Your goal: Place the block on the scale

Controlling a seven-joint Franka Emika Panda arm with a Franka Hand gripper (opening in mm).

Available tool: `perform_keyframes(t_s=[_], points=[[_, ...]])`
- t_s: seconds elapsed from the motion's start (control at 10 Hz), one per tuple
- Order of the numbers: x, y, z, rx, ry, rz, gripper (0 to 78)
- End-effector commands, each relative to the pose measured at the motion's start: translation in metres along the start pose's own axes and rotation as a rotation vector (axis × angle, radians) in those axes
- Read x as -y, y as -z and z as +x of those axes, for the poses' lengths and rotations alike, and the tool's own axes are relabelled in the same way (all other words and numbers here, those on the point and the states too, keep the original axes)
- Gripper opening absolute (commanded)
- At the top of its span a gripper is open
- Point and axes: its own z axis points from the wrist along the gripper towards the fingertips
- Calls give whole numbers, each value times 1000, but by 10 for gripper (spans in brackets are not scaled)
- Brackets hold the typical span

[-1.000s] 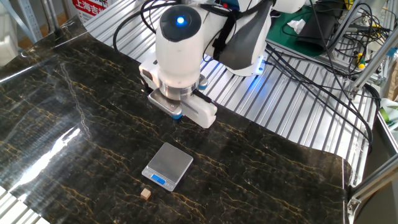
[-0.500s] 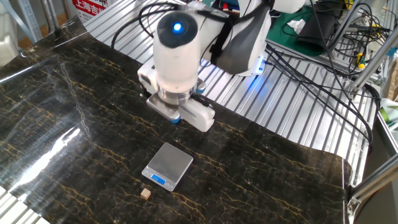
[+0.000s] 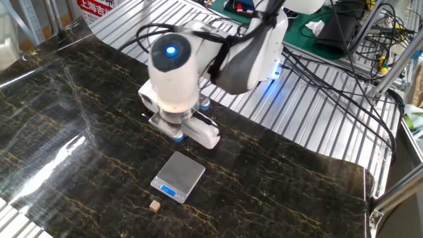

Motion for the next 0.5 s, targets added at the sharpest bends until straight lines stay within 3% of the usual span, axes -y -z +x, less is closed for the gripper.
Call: perform_keyframes(t_s=[0.1, 0.5], points=[[16, -18, 6, -1, 12, -68, 0], [12, -19, 9, 8, 21, -70, 0]])
